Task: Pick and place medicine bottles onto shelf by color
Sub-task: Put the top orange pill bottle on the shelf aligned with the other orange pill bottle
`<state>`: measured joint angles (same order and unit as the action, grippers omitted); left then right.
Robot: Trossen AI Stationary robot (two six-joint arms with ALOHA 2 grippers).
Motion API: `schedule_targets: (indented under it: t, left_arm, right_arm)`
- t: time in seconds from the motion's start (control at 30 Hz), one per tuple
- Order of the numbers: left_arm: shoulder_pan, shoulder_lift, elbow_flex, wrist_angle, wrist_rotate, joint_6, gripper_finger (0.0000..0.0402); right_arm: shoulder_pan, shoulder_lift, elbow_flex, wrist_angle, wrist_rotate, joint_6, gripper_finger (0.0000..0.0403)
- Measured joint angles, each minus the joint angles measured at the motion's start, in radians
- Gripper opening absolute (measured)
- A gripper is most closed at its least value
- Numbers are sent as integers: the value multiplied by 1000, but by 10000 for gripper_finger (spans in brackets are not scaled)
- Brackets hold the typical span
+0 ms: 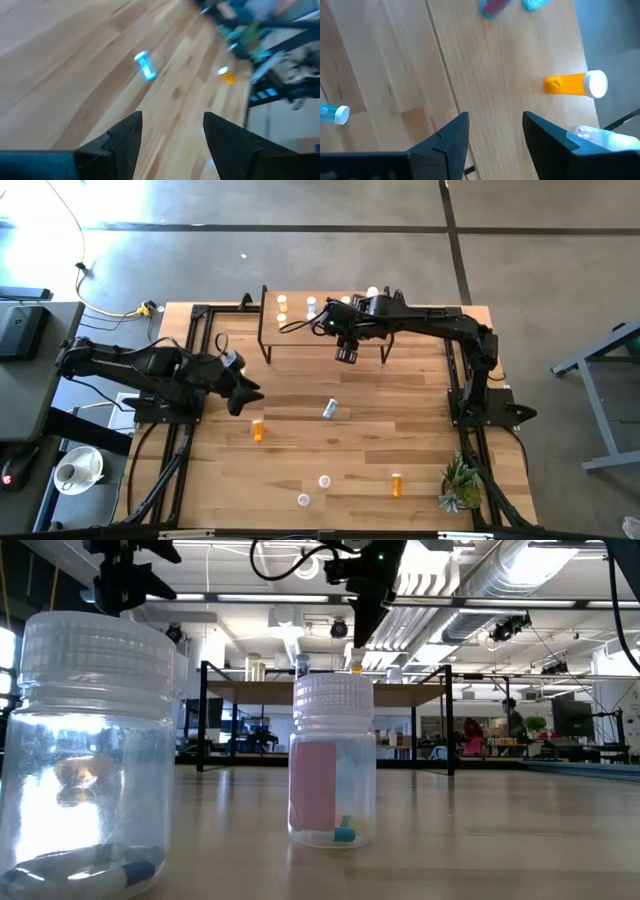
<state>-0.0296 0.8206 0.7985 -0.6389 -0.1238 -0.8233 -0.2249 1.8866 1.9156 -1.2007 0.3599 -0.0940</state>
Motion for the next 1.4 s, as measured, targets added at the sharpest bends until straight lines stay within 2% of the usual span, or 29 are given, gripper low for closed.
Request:
schedule_targets:
  t: [0.47,0.63,0.83,0.93,1.4]
  left_arm:
    - [-81,255,28,-298,-21,-251,200]
    - [-126,346,28,-301,-6,-338,200]
    - [-150,453,28,-272,118,-422,200]
    - [-153,506,28,-263,143,-431,200]
    - [-169,644,28,-159,146,-486,200]
  right_arm:
    - [-47,0,0,4,0,7,177]
    - [-65,0,0,31,0,6,177]
    - [-77,0,0,58,0,3,177]
    - [-77,0,0,61,0,-1,177]
    - [-76,1,0,61,0,6,177]
